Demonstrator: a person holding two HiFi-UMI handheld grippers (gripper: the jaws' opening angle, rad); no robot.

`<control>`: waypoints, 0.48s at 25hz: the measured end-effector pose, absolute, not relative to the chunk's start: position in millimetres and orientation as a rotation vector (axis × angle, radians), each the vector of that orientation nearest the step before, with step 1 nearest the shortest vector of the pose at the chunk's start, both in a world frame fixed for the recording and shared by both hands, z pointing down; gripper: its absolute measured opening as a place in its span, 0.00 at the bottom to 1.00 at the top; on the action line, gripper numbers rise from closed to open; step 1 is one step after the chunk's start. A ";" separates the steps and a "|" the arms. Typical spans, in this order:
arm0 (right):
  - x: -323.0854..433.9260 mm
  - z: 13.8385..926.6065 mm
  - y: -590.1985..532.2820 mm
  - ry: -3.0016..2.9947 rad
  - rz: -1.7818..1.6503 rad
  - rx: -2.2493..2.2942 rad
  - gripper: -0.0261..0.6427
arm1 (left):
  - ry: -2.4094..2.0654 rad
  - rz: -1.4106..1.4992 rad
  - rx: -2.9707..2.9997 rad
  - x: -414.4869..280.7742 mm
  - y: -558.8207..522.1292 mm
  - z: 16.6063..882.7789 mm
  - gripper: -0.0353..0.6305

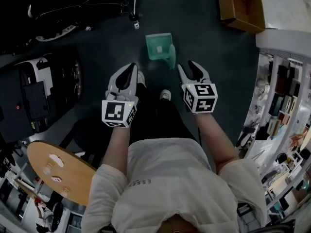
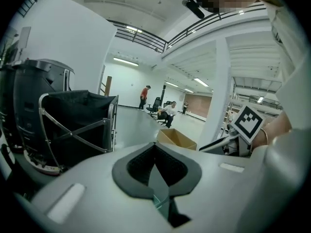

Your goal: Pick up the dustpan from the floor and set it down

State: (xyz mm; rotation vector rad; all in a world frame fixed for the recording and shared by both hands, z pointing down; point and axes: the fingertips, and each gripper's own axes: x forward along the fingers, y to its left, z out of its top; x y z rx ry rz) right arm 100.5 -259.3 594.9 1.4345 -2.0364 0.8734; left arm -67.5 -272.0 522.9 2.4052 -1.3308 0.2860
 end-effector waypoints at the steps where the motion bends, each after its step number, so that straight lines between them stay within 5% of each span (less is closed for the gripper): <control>1: 100.2 607.9 -263.9 -2.006 0.892 1.430 0.30 | -1.323 0.281 2.402 -66.7 -278.8 528.4 0.06; 4: 97.1 648.0 -273.9 -1.915 0.947 1.407 0.38 | -1.308 0.279 2.389 -67.6 -293.1 545.3 0.06; 12: 77.0 726.1 -300.8 -1.801 1.017 1.320 0.39 | -1.320 0.316 2.304 -93.0 -311.7 597.7 0.06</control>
